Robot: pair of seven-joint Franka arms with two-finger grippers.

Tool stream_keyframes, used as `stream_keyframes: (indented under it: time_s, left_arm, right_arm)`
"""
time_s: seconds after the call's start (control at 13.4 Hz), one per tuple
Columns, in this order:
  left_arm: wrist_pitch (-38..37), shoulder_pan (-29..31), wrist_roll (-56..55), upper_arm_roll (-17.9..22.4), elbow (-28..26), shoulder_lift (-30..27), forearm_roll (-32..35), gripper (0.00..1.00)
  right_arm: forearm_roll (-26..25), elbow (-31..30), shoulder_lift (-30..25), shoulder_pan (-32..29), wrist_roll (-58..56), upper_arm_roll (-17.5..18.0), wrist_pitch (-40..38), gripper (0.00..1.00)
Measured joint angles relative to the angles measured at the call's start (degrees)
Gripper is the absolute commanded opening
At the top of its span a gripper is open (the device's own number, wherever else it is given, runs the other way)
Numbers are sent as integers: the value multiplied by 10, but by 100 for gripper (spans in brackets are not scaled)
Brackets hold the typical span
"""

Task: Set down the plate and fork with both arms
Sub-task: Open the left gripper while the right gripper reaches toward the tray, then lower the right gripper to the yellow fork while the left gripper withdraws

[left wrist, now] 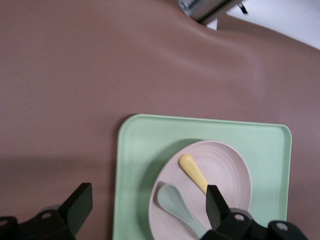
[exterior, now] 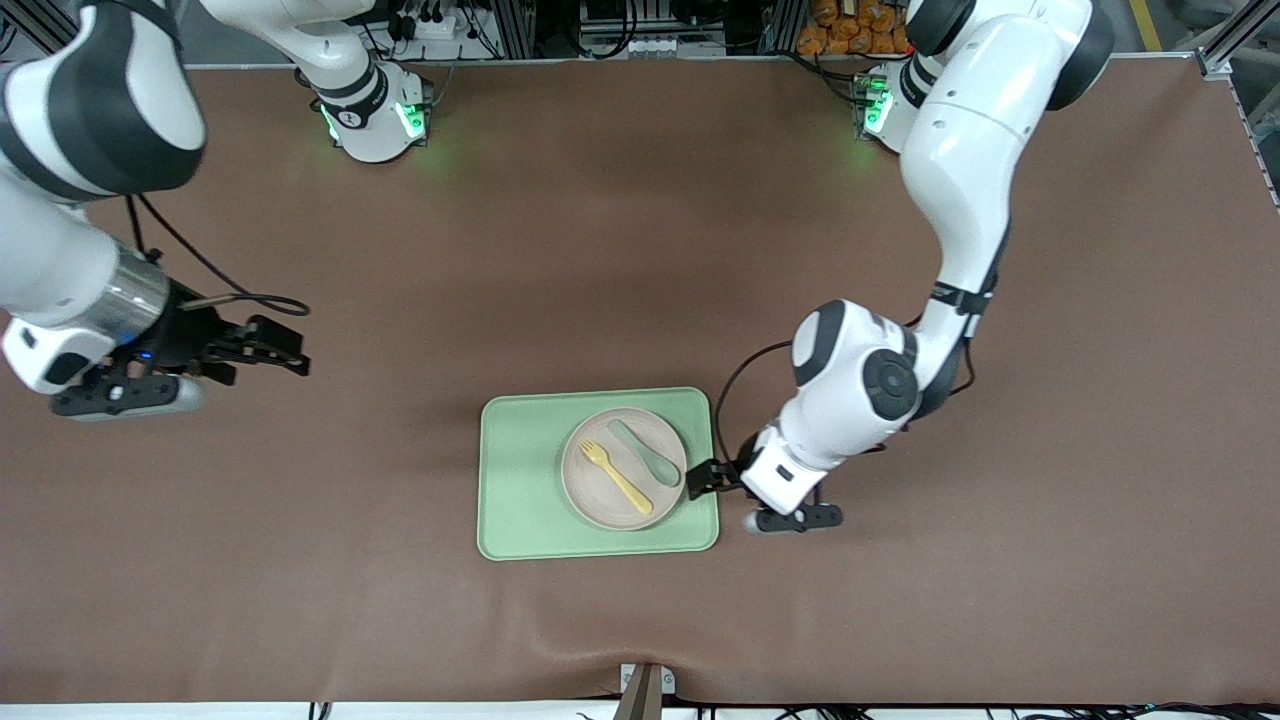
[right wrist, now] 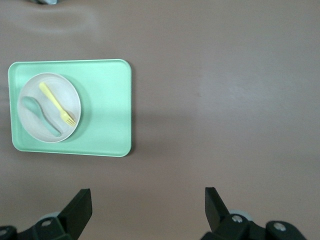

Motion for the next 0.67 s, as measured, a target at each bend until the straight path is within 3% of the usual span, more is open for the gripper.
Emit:
stream_keyframes:
  time_s: [0.22,0.45,0.67]
  left_arm:
    - [-95,57,0,2,2,-63,8,100]
    - [-210,103,0,3,3,-132,54,100]
    - [-299,142,1,3,2,-189,84,100]
  right_arm:
    - [1,46,67,60,-25,2,23,100]
    - [1,146,176,127,-24,3,50,100]
    - [1,206,260,154,-25,2,138,100]
